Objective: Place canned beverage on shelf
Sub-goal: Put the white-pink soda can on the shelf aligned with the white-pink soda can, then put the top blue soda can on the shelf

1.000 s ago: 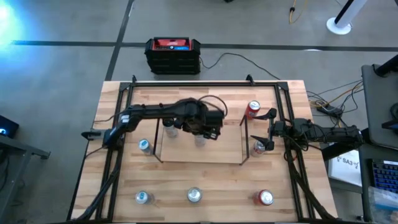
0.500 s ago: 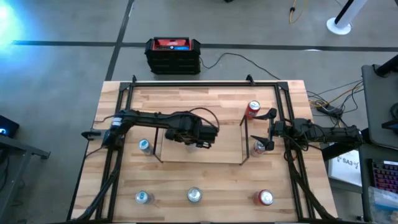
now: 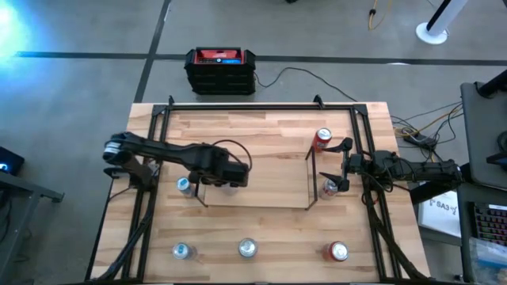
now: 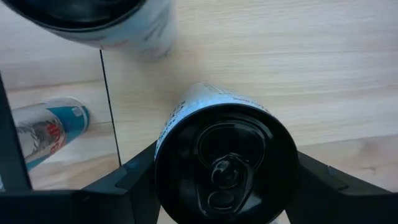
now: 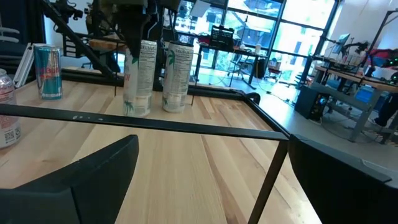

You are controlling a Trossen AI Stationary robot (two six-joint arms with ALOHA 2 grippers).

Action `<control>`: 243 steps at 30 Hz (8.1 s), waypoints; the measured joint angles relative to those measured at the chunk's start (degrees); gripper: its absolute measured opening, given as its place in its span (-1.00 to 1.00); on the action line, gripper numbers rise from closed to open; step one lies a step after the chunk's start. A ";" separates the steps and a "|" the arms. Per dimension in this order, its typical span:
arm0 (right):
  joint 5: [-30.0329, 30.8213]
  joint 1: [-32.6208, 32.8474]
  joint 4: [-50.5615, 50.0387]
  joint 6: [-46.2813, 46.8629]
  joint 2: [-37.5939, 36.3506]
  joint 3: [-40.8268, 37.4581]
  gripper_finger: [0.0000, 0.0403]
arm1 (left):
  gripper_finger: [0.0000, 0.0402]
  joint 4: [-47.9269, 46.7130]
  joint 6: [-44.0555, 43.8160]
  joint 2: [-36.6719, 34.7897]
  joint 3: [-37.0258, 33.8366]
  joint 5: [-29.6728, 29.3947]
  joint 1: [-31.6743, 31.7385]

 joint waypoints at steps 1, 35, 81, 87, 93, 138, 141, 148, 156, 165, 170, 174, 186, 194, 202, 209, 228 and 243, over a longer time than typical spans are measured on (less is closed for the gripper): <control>0.01 0.02 0.00 0.00 0.00 0.00 0.98 | 0.17 0.17 -0.03 -0.57 -0.60 0.03 0.00; 0.01 0.02 0.00 -0.03 0.00 0.00 0.98 | 0.25 -6.27 -6.37 -1.87 -1.35 0.90 -3.21; 0.01 -0.01 -0.02 -0.04 0.00 0.00 0.98 | 0.99 -13.91 5.10 -6.00 8.82 1.25 -6.70; 0.01 0.00 -0.02 -0.04 0.00 0.00 0.98 | 0.99 -14.04 5.87 -13.15 6.90 1.23 -7.19; 0.01 0.02 0.00 -0.03 0.00 0.00 0.98 | 0.99 -14.04 4.04 -23.16 1.04 1.23 -7.45; 0.01 0.01 -0.01 -0.03 0.00 0.00 0.98 | 0.99 -6.94 -15.17 -30.08 -27.87 2.94 -7.43; 0.01 0.01 -0.02 -0.04 0.00 0.00 0.98 | 0.99 -6.95 -14.18 -28.54 -27.87 2.68 -7.43; 0.01 0.02 0.00 -0.04 0.00 0.00 0.98 | 0.99 -7.25 -15.51 -26.00 -27.96 0.08 -7.43; 0.01 0.02 0.00 -0.04 0.00 0.00 0.98 | 0.94 -5.42 -18.45 -25.27 -30.73 0.14 -7.45; 0.01 0.01 -0.02 -0.04 0.00 0.00 0.98 | 0.88 -2.50 -20.08 -28.55 -35.37 0.75 -7.45; 0.01 0.00 -0.02 -0.02 0.00 0.00 0.98 | 0.88 -0.03 -20.01 -30.67 -37.69 0.78 -7.45; 0.01 -0.01 -0.02 -0.02 0.00 0.00 0.98 | 0.88 -0.19 -19.97 -30.81 -37.81 1.63 -7.45; 0.01 0.01 0.00 -0.04 0.00 0.00 0.98 | 0.81 0.86 -18.20 -30.66 -37.81 -0.33 -7.45; 0.01 0.01 -0.02 -0.04 0.00 0.00 0.98 | 0.32 3.45 -17.94 -30.61 -39.20 -1.37 -7.45; 0.01 0.00 -0.01 -0.04 0.00 0.00 0.98 | 0.10 4.01 -17.83 -30.70 -39.82 -0.75 -7.47; 0.01 0.02 0.00 -0.02 0.00 0.00 0.98 | 0.10 4.25 -17.06 -30.79 -39.80 1.04 -7.92; 0.01 0.00 0.00 -0.04 0.00 0.00 0.98 | 0.10 3.10 -23.95 -30.85 -38.07 4.73 -15.77; 0.01 0.01 0.00 -0.02 0.00 0.00 0.98 | 0.10 -1.36 -27.27 -36.46 -37.94 -4.88 -17.87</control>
